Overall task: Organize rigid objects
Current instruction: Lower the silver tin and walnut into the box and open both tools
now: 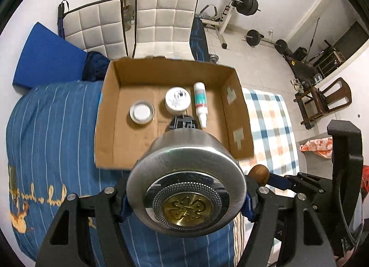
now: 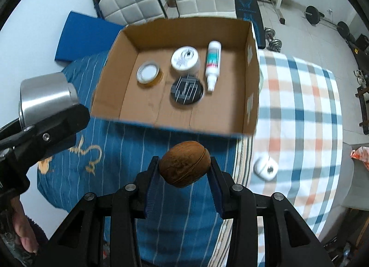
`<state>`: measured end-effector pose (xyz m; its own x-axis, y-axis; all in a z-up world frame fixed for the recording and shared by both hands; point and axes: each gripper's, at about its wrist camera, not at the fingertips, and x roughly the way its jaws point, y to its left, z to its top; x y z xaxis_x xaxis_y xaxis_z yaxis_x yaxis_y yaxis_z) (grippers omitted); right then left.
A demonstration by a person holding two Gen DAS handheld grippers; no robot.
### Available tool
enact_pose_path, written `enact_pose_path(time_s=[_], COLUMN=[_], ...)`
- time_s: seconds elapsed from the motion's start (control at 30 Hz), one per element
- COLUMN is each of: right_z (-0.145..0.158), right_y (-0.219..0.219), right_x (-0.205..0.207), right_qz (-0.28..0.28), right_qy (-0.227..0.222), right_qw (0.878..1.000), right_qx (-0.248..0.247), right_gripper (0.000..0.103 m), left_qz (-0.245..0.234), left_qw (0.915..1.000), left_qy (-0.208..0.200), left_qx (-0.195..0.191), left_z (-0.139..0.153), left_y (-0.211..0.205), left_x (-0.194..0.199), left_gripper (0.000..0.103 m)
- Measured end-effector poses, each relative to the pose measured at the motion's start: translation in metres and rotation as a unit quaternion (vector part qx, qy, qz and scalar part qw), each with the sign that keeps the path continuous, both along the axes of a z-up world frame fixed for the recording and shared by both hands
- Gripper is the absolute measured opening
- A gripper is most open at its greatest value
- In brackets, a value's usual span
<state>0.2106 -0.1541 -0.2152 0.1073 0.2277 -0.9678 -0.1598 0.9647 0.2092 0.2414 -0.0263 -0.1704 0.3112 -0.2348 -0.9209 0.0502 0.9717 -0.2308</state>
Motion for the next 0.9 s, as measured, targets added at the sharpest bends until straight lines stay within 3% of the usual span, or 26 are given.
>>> enact_pose_path(time_s=[0.2,0.43,0.63,0.9], right_z=[-0.029,-0.089,-0.139,-0.18], right_y=[0.004,0.013,0.022,0.03], right_x=[0.05,0.096,0.116,0.123], right_qz=[-0.026,-0.038,-0.043,-0.038], right_qy=[0.013,0.053,0.092,0.125], right_qw=[1.0,0.997,0.991,0.984], right_qx=[-0.012,-0.05,-0.083,-0.117], right_gripper=[0.043,0.043,0.043,0.043], left_qz=[0.001,0.008,-0.004,-0.003], left_qw=[0.9995,0.9951,0.9873,0.98], left_qy=[0.031,0.095,0.15,0.19], left_qx=[0.007,0.028,0.05,0.061], left_z=[-0.031,-0.101,-0.163,-0.21], left_y=[0.007,0.018,0.015,0.019], left_x=[0.046,0.082,0.095,0.101], left_gripper=[0.069,0.069,0.069,0.069])
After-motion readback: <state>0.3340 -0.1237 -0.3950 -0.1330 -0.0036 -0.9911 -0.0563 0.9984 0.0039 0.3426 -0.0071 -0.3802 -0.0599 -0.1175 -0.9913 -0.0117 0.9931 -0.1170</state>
